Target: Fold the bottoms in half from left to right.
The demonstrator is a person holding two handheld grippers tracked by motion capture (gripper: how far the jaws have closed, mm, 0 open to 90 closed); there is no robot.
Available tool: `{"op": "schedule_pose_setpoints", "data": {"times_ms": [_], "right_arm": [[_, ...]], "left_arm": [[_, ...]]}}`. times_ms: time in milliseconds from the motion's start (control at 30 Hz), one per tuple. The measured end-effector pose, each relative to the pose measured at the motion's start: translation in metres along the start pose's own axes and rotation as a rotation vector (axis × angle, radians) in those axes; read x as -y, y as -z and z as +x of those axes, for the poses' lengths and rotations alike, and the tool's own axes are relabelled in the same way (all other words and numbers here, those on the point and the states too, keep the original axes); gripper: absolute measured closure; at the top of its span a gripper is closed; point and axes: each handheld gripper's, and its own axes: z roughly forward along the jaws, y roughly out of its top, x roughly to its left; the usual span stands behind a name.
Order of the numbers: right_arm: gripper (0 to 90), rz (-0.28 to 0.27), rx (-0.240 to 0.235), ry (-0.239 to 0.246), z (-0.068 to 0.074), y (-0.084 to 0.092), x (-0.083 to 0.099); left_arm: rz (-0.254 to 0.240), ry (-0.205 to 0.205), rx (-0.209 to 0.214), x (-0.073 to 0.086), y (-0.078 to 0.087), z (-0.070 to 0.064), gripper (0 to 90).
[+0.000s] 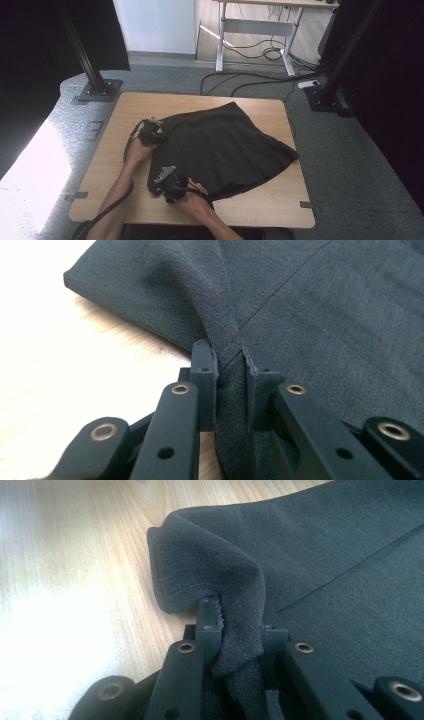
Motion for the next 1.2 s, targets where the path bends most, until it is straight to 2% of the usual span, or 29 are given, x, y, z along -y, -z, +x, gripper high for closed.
{"op": "schedule_pose_setpoints", "data": {"times_ms": [133, 167, 200, 233, 267, 433, 567, 600, 633, 667, 733, 767, 800, 833, 900, 1067, 1100, 1167, 1200], "right_arm": [[78.9, -0.014, -0.036, -0.002, 0.002, 0.001, 0.0], [80.2, -0.021, -0.068, 0.002, 0.005, 0.001, -0.001], [80.2, -0.022, -0.089, 0.004, 0.007, -0.001, -0.003], [80.2, -0.017, -0.089, 0.015, 0.011, -0.002, -0.004], [80.2, -0.016, -0.092, 0.026, 0.014, -0.004, -0.006], [80.3, -0.021, -0.122, 0.048, 0.025, -0.007, -0.015], [80.4, -0.04, -0.17, 0.074, 0.04, -0.012, -0.032], [80.4, -0.04, -0.17, 0.074, 0.04, -0.012, -0.032], [80.4, -0.05, -0.194, 0.085, 0.046, -0.015, -0.04], [80.4, -0.055, -0.206, 0.091, 0.05, -0.016, -0.044], [80.4, -0.065, -0.228, 0.112, 0.058, -0.019, -0.053], [80.4, -0.07, -0.24, 0.117, 0.062, -0.02, -0.058], [80.4, -0.07, -0.24, 0.117, 0.062, -0.02, -0.058], [80.4, -0.087, -0.263, 0.131, 0.069, -0.02, -0.067], [80.4, -0.103, -0.266, 0.151, 0.073, -0.016, -0.073], [80.7, -0.138, -0.256, 0.144, 0.061, -0.001, -0.074], [80.9, -0.159, -0.249, 0.116, 0.049, 0.009, -0.069], [81.0, -0.172, -0.234, 0.087, 0.036, 0.02, -0.063], [81.0, -0.178, -0.224, 0.075, 0.031, 0.025, -0.06]], "left_arm": [[0.0, 0.0, 0.009, 0.003, 0.008, 0.0, 78.5], [-0.002, -0.01, 0.01, 0.004, 0.016, 0.001, 78.5], [-0.002, -0.01, 0.01, 0.004, 0.016, 0.001, 78.5], [-0.011, -0.021, 0.009, 0.005, 0.025, 0.0, 78.5], [-0.011, -0.021, 0.009, 0.005, 0.025, 0.0, 78.4], [0.006, -0.074, -0.014, 0.011, 0.049, 0.0, 78.4], [0.014, -0.072, -0.031, 0.026, 0.072, 0.011, 78.3], [0.014, -0.072, -0.031, 0.026, 0.072, 0.011, 78.3], [0.02, -0.072, -0.046, 0.035, 0.084, 0.016, 78.3], [0.02, -0.072, -0.046, 0.035, 0.084, 0.016, 78.3], [0.026, -0.067, -0.06, 0.044, 0.096, 0.022, 78.2], [0.028, -0.056, -0.067, 0.052, 0.107, 0.027, 78.2], [0.028, -0.056, -0.067, 0.052, 0.107, 0.027, 78.2], [0.029, -0.05, -0.07, 0.056, 0.115, 0.031, 78.2], [0.028, -0.019, -0.065, 0.061, 0.125, 0.04, 78.1], [0.005, -0.012, -0.063, 0.051, 0.126, 0.04, 78.0], [-0.013, -0.017, -0.072, 0.04, 0.125, 0.036, 78.0], [-0.025, -0.019, -0.077, 0.034, 0.124, 0.034, 77.9], [-0.05, -0.014, -0.078, 0.021, 0.125, 0.029, 77.8]]}}
